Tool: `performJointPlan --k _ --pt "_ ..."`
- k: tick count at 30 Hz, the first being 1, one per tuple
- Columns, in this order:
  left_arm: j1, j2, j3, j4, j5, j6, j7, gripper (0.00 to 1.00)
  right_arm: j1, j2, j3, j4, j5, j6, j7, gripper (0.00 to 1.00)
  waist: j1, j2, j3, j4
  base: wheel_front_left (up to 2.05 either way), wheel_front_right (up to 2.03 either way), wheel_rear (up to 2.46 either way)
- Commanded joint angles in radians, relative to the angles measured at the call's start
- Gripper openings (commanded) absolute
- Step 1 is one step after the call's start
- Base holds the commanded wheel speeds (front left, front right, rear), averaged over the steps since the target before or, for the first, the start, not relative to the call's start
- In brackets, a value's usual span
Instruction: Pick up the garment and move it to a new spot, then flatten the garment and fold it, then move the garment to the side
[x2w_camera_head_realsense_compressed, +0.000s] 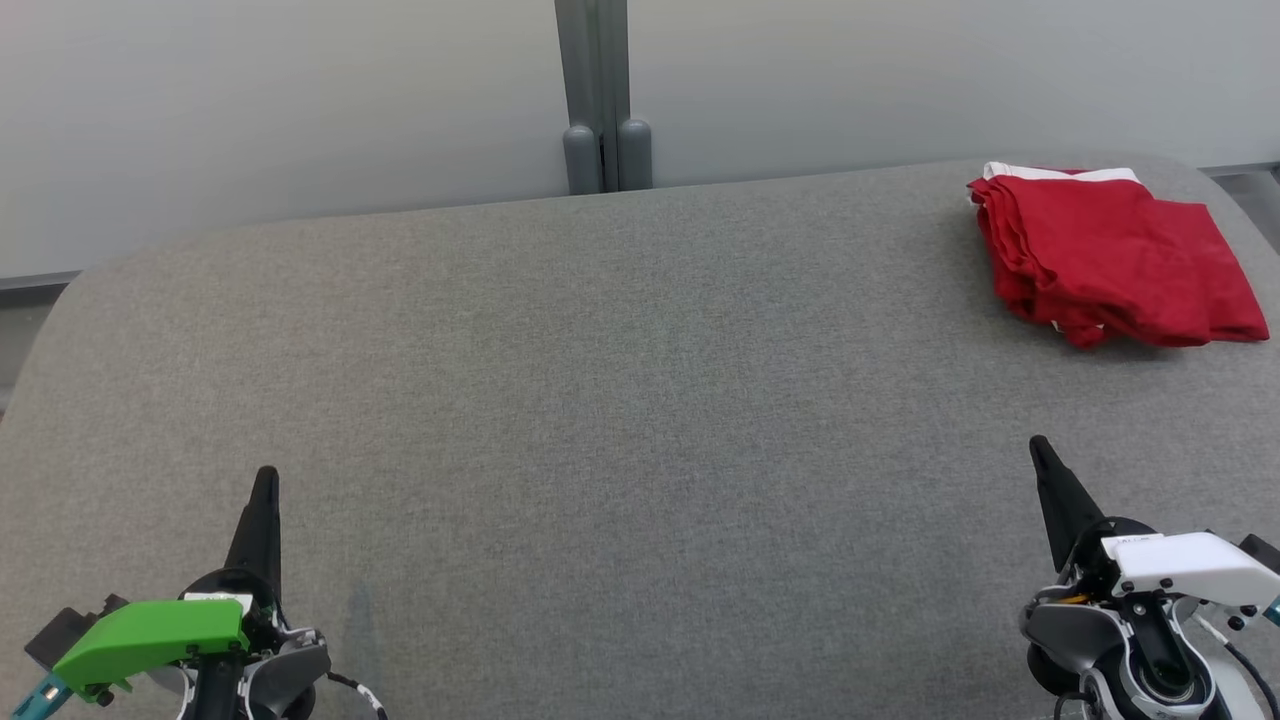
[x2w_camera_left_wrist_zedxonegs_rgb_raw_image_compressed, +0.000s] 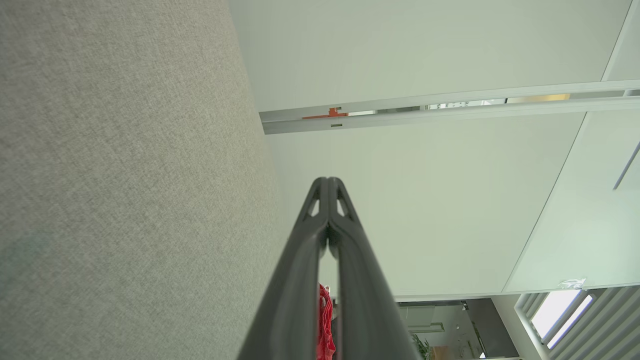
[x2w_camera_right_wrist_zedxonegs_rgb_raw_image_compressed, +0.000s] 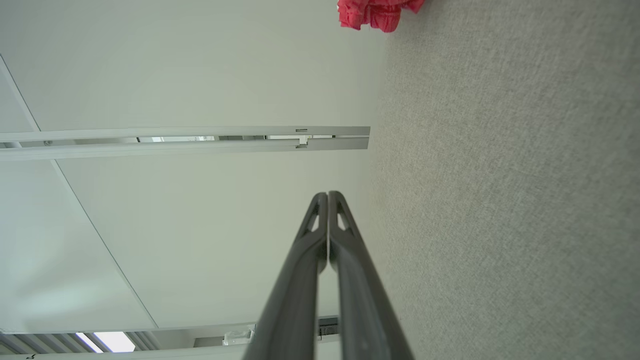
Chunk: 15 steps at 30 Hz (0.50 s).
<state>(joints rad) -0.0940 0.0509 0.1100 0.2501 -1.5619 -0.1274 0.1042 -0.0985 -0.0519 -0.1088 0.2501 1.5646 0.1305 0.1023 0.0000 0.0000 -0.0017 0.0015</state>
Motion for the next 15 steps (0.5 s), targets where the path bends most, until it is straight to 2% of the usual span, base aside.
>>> performJointPlan --k 1,15 --pt "-0.02 0.0 0.005 -0.005 -0.023 -0.006 0.005 0.0 -0.013 0.001 -0.004 -0.008 0.02 0.0 0.007 0.0 0.0 0.0 0.001 0.0 0.0 0.0 0.0" --pt "-0.021 -0.001 0.006 -0.006 -0.052 -0.006 0.014 0.0 -0.014 0.002 -0.008 -0.008 0.051 0.0 0.016 0.0 0.0 0.0 0.005 -0.001 0.0 0.0 0.0"
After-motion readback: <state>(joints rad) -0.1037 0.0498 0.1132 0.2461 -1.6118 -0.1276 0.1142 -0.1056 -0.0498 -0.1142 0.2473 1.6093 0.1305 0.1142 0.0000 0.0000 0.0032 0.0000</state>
